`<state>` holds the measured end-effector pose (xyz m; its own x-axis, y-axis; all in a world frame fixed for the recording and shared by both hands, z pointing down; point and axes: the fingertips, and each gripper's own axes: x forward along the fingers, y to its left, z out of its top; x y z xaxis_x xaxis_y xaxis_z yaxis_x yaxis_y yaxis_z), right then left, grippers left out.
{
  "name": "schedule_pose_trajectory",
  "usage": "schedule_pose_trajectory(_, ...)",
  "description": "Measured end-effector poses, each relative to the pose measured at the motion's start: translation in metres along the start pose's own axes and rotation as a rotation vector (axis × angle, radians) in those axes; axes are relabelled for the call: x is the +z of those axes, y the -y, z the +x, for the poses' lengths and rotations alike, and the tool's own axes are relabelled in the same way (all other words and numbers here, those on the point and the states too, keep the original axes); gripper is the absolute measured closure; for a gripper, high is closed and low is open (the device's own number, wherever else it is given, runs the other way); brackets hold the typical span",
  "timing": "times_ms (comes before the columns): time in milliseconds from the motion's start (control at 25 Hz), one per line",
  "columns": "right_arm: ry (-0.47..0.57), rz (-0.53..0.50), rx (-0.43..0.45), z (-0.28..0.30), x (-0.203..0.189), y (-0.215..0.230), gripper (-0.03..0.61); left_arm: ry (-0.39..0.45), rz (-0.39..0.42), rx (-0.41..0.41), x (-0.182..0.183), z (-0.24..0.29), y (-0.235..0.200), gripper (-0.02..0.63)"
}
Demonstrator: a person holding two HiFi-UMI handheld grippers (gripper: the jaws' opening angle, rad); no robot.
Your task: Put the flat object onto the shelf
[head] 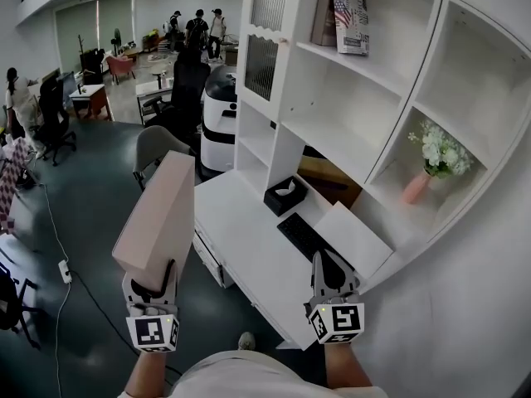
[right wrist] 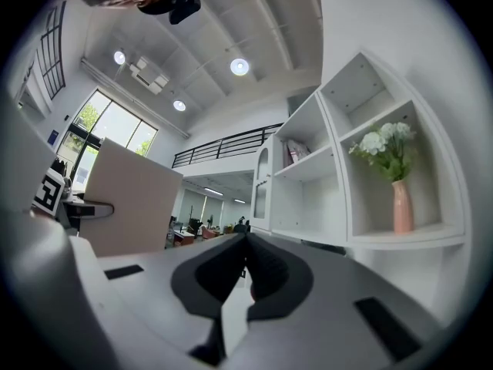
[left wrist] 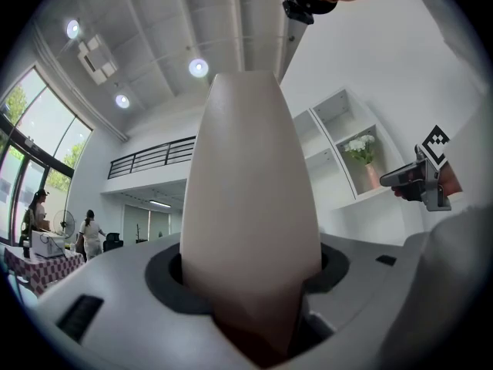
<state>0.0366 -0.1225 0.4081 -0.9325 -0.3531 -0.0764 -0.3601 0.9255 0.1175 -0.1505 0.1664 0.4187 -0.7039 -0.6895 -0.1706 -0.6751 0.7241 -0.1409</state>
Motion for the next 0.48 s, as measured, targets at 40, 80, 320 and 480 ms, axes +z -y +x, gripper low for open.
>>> schedule_pose_trajectory(40,0.002,0.000,-0.002,0.009,-0.001,0.007,0.575,0.001,0.000,-0.001,-0.001,0.011,0.002,0.337)
schedule_pose_trajectory(80,0.002,0.000,-0.004,0.018,-0.002,0.014,0.575,0.001,0.001,-0.002,-0.002,0.022,0.005,0.337)
schedule_pose_trajectory(320,0.001,0.004,0.012,0.070,-0.007,0.042,0.575,0.006,0.009,0.007,-0.008,0.076,0.011,0.337)
schedule_pose_trajectory(480,-0.010,0.002,0.021,0.093,-0.014,0.052,0.575,0.003,0.005,0.003,-0.014,0.101,0.017,0.337)
